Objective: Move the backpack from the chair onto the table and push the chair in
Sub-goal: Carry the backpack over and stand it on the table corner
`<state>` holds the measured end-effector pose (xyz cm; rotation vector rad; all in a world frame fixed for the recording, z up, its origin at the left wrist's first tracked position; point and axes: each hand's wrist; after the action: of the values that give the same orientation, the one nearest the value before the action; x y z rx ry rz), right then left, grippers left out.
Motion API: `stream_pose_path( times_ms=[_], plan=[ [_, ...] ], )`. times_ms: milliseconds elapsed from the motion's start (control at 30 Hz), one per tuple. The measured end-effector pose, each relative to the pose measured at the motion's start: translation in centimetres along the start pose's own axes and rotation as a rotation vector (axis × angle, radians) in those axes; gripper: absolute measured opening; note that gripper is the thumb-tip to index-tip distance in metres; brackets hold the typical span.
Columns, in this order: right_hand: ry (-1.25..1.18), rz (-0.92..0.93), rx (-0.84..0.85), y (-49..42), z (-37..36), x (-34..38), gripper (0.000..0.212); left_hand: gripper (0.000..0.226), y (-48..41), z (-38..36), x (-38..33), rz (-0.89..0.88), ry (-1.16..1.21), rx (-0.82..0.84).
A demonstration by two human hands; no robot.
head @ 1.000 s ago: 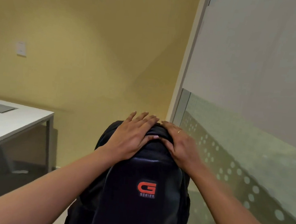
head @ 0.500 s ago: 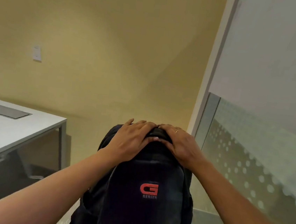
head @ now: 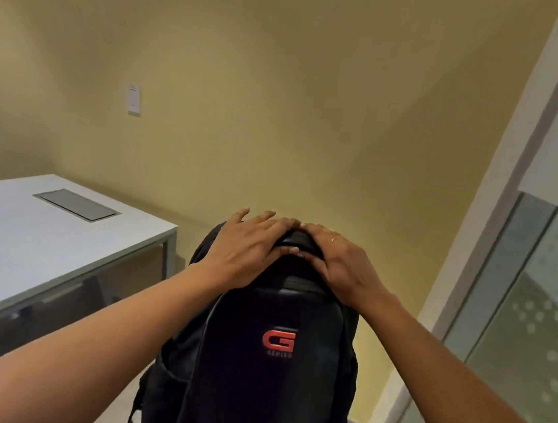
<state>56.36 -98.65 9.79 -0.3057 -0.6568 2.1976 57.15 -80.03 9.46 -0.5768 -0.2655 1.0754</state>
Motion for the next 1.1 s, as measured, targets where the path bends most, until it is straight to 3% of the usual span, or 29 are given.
stream_pose_path(
  times_ms=[167, 500, 833, 1100],
  plan=[
    [-0.049, 0.053, -0.021, -6.6, -4.5, -4.0, 0.05, 0.051, -4.9, -2.9, 5.0, 0.111, -0.176, -0.014],
    [-0.133, 0.296, -0.031, -22.2, -11.6, -9.7, 0.046, 0.045, -12.9, -4.9, 15.9, 0.268, -0.25, -0.123],
    [-0.253, 0.41, -0.102, -38.6, -20.5, -9.2, 0.038, 0.049, -18.3, -5.2, 30.7, 0.499, -0.302, -0.136],
    [-0.292, 0.39, -0.146, -52.5, -27.4, -6.9, 0.036, 0.048, -23.1, -3.6, 44.4, 0.485, -0.4, -0.155]
  ],
)
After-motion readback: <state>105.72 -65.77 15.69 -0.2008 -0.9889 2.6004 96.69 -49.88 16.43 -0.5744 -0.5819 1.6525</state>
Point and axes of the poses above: each hand's wrist, its own y-axis away from the middle knuckle, its own z-axis out of the back of the hand, x = y × z, and after that the axes turned 8 degrees about z, right-handed
